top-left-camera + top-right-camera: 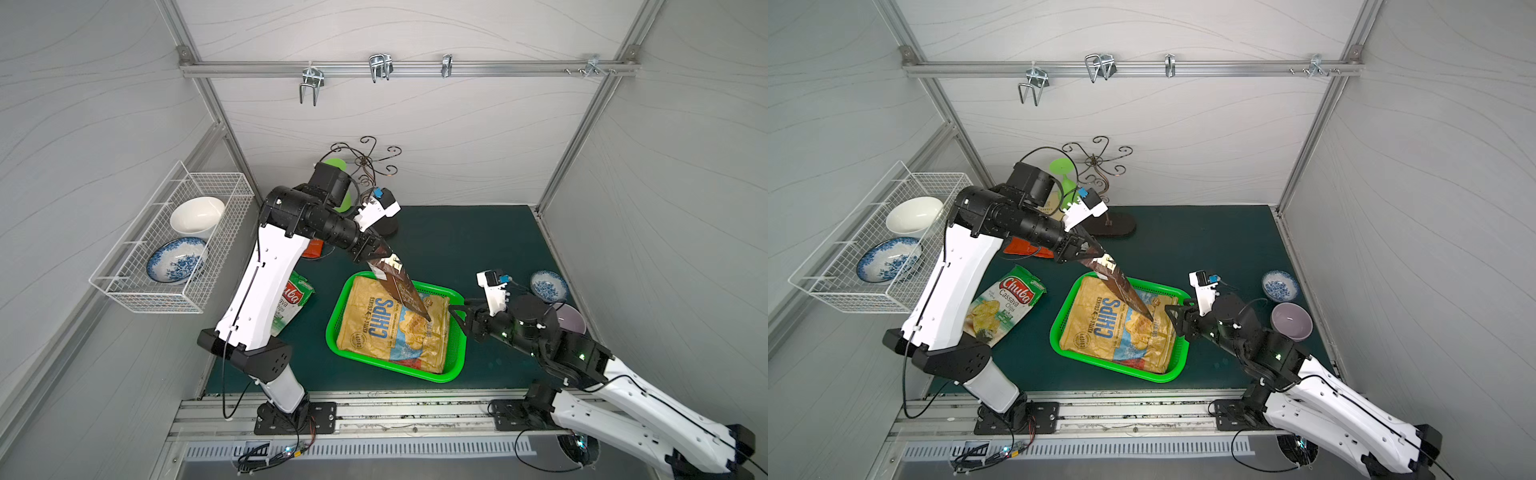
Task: Put the potato chips into the basket
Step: Pick up the potato chip from the center of the board.
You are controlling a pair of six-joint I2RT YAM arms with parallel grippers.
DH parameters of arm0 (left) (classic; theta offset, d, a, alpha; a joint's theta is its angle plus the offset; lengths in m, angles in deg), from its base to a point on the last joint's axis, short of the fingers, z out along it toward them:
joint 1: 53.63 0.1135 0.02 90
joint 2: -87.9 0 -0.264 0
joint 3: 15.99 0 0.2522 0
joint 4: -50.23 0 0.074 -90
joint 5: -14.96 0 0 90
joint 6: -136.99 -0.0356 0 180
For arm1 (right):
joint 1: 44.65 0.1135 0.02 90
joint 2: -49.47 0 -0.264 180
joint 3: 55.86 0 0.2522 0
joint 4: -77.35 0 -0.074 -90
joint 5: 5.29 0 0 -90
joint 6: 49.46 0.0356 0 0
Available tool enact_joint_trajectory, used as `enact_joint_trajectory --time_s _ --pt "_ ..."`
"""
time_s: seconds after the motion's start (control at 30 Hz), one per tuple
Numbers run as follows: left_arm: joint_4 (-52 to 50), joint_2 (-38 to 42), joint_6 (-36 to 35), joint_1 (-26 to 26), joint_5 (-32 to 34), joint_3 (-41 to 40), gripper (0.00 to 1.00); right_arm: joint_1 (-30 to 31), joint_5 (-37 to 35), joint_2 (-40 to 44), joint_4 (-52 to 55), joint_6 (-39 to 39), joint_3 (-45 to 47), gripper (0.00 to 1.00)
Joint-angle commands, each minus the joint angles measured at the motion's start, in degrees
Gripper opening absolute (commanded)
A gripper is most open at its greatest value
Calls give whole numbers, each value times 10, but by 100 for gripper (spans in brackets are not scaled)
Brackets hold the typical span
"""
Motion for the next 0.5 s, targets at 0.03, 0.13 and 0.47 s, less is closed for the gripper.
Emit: enact_joint_trajectory --time_s 0.03,0.13,0.47 --pt "-19 -10 -29 -44 -15 45 0 -4 -7 5 15 18 17 61" --pt "-21 -24 -31 -79 -6 53 0 -4 -12 13 19 34 32 60" --pt "-93 -113 -125 -170 12 135 0 -4 -105 141 85 83 69 58"
